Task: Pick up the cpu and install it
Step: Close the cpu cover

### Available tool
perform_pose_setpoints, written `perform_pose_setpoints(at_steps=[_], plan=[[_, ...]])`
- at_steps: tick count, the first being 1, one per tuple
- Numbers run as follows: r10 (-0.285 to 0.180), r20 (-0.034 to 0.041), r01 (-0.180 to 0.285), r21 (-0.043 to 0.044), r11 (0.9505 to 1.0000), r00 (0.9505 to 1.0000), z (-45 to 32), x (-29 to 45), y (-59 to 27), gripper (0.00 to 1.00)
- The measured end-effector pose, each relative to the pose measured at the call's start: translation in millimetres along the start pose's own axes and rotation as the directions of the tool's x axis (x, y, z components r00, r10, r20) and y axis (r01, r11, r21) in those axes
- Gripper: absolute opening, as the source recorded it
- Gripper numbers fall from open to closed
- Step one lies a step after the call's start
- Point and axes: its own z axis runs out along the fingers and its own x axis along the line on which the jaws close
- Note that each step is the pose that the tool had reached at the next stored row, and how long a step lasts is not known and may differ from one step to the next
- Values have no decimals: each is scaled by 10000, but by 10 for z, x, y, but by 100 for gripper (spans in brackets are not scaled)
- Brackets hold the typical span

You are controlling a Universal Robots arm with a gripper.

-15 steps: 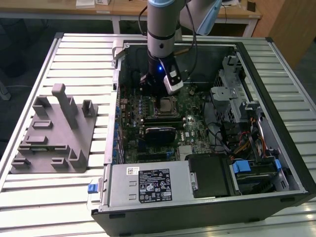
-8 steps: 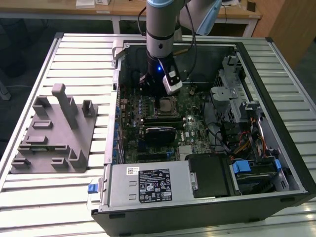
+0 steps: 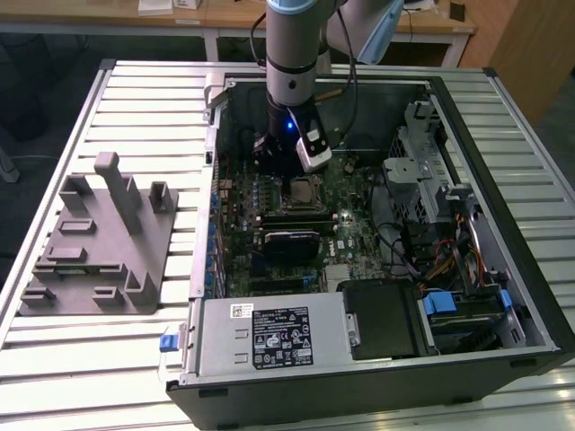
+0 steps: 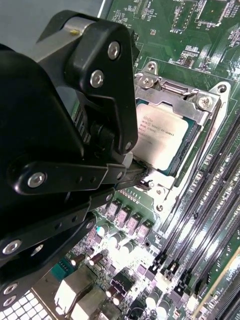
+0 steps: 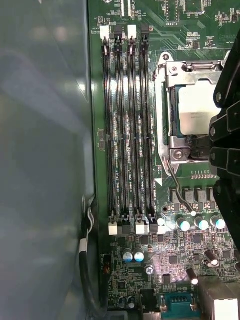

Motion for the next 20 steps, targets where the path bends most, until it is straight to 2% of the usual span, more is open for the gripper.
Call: perform_pose_setpoints(at_steps=[20], plan=[[0, 3, 0, -21, 10000, 10000, 3, 17, -2, 11]])
